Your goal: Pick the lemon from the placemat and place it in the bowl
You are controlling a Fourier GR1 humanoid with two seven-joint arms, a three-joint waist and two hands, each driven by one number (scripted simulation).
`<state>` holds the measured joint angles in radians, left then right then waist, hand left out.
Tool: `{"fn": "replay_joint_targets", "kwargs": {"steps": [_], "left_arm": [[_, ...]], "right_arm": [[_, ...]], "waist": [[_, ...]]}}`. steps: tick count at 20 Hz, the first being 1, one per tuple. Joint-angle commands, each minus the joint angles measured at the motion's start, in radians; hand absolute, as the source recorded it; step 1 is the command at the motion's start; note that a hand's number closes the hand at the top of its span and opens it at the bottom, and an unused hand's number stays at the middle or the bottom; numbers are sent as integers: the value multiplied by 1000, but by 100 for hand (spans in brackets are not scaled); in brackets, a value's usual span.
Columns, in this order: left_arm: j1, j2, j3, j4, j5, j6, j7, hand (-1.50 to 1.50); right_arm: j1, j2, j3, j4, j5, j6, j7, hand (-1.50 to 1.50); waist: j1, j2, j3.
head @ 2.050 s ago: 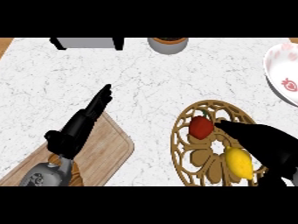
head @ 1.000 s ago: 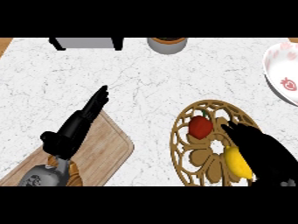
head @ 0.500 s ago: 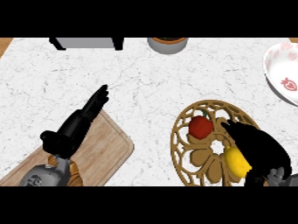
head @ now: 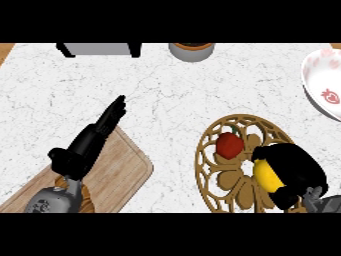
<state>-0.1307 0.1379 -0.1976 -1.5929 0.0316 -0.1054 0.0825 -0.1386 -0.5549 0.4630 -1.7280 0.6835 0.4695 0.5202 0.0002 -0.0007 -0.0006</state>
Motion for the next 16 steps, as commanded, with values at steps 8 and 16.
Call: {"fn": "replay_joint_targets", "kwargs": {"steps": [8,16], "left_arm": [[-31,-28,54,18,-1,-55,11,0],[37,-24,22,-8,-30,-30,-14,0]], "right_arm": [[39,89,-65,-2,166,-31,-105,150],[113,-284,-125,27,104,-241,-841,150]], "waist": [[-2,0,1],[-8,-1,3]]}}
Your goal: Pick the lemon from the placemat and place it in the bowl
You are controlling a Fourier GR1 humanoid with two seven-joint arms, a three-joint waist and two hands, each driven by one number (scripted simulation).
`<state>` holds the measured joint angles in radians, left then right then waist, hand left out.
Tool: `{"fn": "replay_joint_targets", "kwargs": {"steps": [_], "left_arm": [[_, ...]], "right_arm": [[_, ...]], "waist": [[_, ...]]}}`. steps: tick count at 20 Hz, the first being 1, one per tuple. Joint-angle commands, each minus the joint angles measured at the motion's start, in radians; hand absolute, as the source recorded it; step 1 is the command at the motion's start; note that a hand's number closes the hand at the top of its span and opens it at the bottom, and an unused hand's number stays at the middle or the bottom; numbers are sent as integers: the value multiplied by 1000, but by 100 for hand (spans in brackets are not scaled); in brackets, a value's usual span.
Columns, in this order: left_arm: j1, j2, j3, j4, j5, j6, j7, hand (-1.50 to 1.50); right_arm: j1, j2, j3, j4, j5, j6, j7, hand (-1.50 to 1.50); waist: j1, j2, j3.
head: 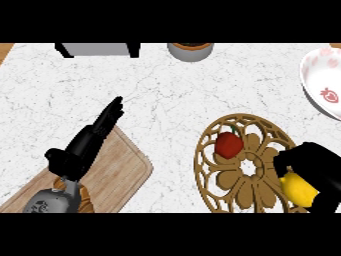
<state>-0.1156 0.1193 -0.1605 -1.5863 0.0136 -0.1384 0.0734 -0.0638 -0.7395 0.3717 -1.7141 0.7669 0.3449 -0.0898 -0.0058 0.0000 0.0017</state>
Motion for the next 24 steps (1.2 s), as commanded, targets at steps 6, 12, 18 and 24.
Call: {"fn": "replay_joint_targets", "kwargs": {"steps": [6,12,18,24], "left_arm": [[-34,-2,24,-5,1,6,29,0],[20,1,4,-30,-1,-12,6,0],[47,6,9,-37,8,-38,-15,0],[-5,-20,8,24,-22,-33,-30,0]], "right_arm": [[35,-88,-286,115,-83,-302,-349,150],[1,-16,-473,-17,-407,-188,-304,150],[-150,-31,-580,103,-574,-42,-188,150],[-252,-48,-563,366,-343,-164,-315,150]], "waist": [[-7,0,0],[-9,-5,-2],[16,1,-2],[19,4,-2]]}}
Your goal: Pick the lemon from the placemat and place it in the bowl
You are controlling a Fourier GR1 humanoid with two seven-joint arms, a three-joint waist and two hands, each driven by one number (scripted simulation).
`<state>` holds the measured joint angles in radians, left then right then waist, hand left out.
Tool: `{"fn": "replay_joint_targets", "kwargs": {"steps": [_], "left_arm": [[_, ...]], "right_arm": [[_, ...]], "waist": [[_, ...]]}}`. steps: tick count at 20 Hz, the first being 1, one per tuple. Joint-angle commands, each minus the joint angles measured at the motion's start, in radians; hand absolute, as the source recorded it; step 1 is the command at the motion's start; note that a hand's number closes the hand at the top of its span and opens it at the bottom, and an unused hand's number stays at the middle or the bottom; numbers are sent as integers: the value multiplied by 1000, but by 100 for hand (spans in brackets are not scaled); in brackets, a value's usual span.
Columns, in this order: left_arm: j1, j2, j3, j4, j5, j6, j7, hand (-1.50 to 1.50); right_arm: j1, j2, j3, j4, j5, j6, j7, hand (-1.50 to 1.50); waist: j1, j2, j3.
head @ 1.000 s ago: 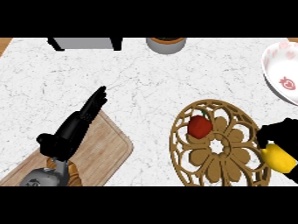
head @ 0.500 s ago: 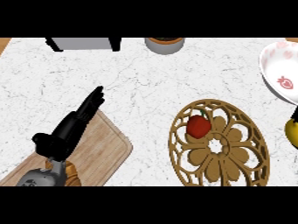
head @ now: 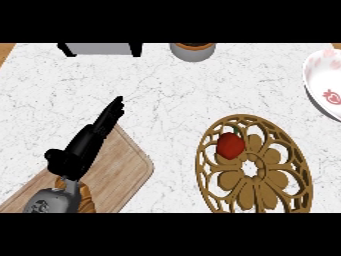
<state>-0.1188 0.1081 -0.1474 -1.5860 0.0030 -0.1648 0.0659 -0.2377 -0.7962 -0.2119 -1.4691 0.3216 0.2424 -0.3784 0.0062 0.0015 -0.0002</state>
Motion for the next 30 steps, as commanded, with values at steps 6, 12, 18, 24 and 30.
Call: {"fn": "replay_joint_targets", "kwargs": {"steps": [6,12,18,24,30], "left_arm": [[-2,-12,5,62,-17,-8,-40,0],[-21,-42,-18,9,-16,1,1,0],[-31,-21,-15,7,-17,-21,12,0],[-60,-12,12,5,2,-32,32,0],[-30,-14,-5,0,-20,-30,0,0]], "right_arm": [[-287,43,0,402,199,-245,-114,150],[-332,-13,69,702,321,-222,-224,150],[-456,7,115,942,334,-21,-236,-150],[-610,29,54,1110,311,-42,-381,-150],[-678,-34,-101,1218,187,-16,-368,-150]], "waist": [[21,6,1],[28,9,1],[47,14,3],[52,19,4],[49,20,4]]}}
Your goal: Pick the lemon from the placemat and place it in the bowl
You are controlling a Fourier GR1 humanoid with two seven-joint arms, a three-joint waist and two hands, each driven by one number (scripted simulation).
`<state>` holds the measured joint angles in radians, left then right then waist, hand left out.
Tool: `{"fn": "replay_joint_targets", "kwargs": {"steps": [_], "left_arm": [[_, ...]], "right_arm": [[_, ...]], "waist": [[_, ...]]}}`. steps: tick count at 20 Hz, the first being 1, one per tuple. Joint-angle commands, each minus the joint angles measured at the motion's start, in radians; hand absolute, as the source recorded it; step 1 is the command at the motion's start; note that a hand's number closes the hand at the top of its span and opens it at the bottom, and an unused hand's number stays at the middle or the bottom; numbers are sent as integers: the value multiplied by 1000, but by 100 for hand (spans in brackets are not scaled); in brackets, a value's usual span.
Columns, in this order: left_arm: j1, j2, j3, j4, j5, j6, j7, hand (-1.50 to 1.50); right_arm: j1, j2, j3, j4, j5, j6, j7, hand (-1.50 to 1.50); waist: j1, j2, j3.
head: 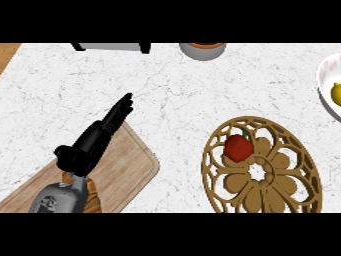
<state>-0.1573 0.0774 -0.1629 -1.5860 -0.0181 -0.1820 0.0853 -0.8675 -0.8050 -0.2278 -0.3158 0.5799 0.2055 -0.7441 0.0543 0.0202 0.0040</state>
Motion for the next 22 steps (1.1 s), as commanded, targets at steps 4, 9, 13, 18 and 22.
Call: {"fn": "replay_joint_targets", "kwargs": {"steps": [4,9,13,18,22], "left_arm": [[5,23,16,-25,22,-28,11,0],[10,-2,7,10,-11,4,-43,0],[21,-13,-10,-7,-10,4,-24,0],[11,5,10,7,2,-13,-34,0],[7,-8,-2,-9,-2,-6,-25,0]], "right_arm": [[-92,-93,-168,143,-141,82,98,-150],[-39,-180,-220,202,-182,143,80,-150],[-18,-253,-278,238,-236,193,105,-150],[40,-296,-314,253,-268,228,71,-150],[76,-323,-304,241,-259,266,43,-150]], "waist": [[7,3,1],[6,17,4],[5,17,6],[4,24,10],[12,27,14]]}}
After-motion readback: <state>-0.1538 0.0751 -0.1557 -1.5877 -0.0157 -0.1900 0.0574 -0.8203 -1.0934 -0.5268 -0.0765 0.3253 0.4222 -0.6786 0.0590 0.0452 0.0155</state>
